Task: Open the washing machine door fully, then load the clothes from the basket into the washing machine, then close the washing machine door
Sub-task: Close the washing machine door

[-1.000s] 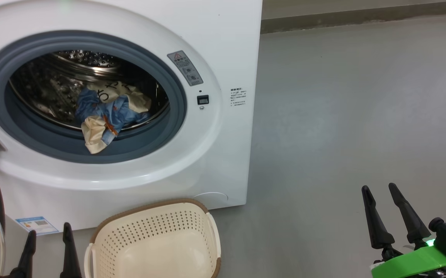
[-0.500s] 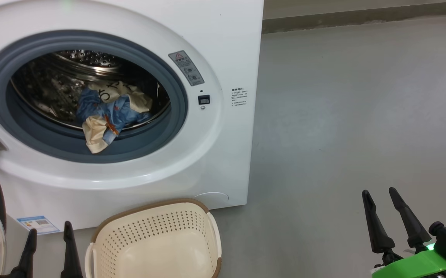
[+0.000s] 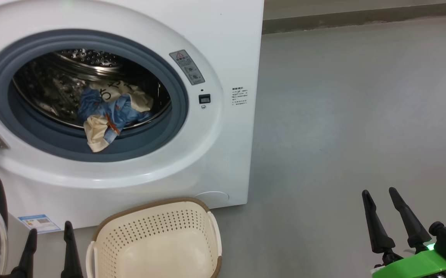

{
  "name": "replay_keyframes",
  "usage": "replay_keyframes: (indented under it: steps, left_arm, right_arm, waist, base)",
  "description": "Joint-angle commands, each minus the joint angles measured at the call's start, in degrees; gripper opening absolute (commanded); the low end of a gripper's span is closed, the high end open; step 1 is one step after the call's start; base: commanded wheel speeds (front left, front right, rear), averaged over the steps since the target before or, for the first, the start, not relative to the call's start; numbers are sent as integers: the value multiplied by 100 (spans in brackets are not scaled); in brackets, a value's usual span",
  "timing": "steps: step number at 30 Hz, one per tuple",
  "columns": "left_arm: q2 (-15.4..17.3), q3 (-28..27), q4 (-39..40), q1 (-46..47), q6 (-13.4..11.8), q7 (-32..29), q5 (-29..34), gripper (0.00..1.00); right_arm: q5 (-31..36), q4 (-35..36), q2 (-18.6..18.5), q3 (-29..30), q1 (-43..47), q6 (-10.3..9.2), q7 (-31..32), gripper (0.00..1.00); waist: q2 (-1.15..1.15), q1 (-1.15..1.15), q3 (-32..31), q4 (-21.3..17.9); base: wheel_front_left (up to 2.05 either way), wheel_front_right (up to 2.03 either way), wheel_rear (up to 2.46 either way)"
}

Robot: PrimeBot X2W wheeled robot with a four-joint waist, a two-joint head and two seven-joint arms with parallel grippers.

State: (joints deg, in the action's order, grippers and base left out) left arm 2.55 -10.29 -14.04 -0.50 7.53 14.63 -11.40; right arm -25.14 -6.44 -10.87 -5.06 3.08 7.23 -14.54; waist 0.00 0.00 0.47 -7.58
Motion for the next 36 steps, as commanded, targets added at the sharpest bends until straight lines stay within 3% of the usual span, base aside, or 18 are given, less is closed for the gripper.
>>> replay_keyframes:
  steps: [1, 13, 26, 36]
  left_arm:
    - [52, -181, 138, 11, -4, 37, 58, 100]
    - [63, -136, 234, 16, -4, 37, 7, 100]
    - [90, -45, 269, -15, -4, 37, -37, 100]
    - [70, -77, 315, -58, -4, 37, -119, 100]
  right_arm:
    - [11, 149, -123, -83, -41, 25, -46, 100]
    - [9, 155, -115, -64, -34, 25, -46, 100]
    - [29, 160, -92, -44, -13, 25, -46, 100]
    - [33, 162, -118, -139, -65, 25, -46, 100]
  waist:
    - [0, 0, -3, 3]
    - [0, 0, -2, 35]
    - [0, 0, -30, 104]
    - [0, 0, -42, 507]
  base:
    - [-107, 107, 0]
    - [-118, 118, 0]
    - [-11, 11, 0]
    - [0, 0, 0]
